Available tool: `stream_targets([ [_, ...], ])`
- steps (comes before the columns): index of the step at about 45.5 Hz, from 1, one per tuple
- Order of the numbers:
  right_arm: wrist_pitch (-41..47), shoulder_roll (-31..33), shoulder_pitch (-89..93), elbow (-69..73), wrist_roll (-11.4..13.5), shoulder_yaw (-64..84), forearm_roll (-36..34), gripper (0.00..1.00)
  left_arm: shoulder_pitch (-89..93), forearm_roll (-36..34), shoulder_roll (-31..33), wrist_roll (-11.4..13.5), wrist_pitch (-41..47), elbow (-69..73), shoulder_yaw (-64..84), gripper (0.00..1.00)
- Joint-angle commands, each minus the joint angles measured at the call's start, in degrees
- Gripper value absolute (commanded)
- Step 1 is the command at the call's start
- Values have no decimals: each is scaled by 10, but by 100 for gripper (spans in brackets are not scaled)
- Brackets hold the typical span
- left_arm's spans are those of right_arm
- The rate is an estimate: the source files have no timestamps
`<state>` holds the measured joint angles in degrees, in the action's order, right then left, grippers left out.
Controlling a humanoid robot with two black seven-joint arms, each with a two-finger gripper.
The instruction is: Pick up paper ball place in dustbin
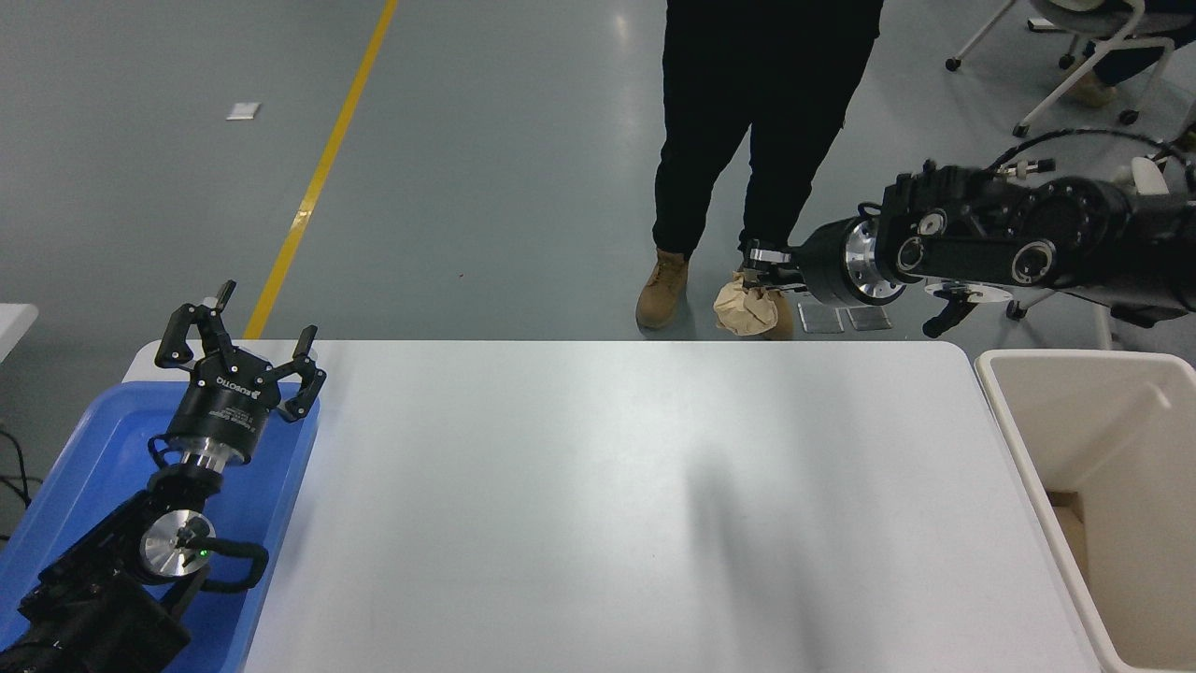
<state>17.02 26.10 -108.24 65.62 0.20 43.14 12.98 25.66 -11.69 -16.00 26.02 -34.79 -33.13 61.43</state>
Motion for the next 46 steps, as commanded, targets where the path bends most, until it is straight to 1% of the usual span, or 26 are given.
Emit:
stream_targets([
  [1, 63, 64, -93, 28, -1, 0, -1, 0, 0, 0, 0, 0, 0, 0, 0, 98],
  [7, 74, 76, -111, 31, -1, 0, -1, 0, 0, 0, 0, 0, 0, 0, 0, 98],
  [28, 65, 76, -77, 16, 0, 4, 7, 0, 0, 0, 0, 0, 0, 1, 0, 98],
  [33, 64, 75, -20, -51, 0, 4, 8, 0, 0, 0, 0, 0, 0, 0, 0, 98],
  [46, 62, 73, 144, -292, 0, 3, 0, 0, 0, 0, 0, 0, 0, 0, 0, 98],
])
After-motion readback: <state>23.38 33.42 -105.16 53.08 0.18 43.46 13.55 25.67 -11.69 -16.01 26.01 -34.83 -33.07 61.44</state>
